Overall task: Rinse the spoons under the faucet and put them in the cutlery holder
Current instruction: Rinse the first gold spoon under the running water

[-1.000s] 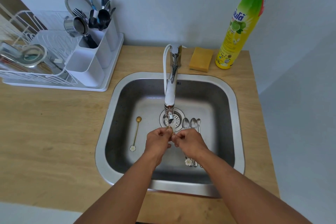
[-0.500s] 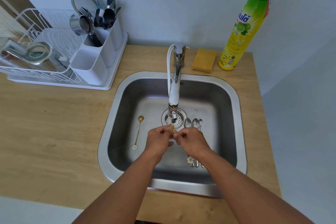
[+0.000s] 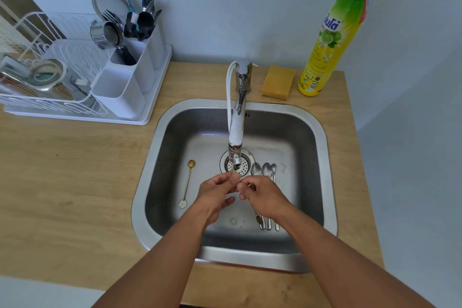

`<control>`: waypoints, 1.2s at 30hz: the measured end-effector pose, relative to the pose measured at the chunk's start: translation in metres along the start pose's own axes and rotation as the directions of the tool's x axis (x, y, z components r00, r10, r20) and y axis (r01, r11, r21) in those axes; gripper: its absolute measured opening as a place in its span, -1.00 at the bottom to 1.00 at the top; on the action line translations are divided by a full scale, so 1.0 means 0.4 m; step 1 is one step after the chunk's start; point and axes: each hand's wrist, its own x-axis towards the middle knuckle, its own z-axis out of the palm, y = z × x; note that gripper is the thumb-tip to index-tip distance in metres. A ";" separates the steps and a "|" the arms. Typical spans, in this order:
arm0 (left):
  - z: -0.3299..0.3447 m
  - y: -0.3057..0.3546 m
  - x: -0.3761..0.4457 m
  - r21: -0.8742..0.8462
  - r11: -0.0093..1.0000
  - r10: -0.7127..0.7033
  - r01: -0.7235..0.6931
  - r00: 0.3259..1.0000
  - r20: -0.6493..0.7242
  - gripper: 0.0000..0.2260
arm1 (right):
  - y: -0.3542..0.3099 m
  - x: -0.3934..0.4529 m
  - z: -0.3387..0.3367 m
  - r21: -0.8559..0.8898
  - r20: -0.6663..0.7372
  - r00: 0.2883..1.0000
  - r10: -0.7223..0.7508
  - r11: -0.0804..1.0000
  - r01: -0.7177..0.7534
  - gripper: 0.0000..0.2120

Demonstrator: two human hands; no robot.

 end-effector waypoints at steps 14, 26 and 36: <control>0.044 0.015 -0.014 0.134 0.991 0.020 0.007 0.980 -0.200 -0.78 | 0.035 -0.010 0.017 -0.145 -0.099 0.995 -0.015 0.989 0.001 -0.81; 0.092 0.054 -0.035 0.074 0.992 -0.067 0.101 0.928 -0.366 -0.77 | 0.033 -0.029 0.054 -0.594 -0.221 0.936 -0.275 0.799 0.095 -0.74; 0.042 -0.015 -0.044 -0.017 0.996 -0.089 0.089 0.995 -0.054 -0.78 | 0.025 -0.025 0.033 -0.377 -0.184 0.974 -0.130 0.925 0.052 -0.81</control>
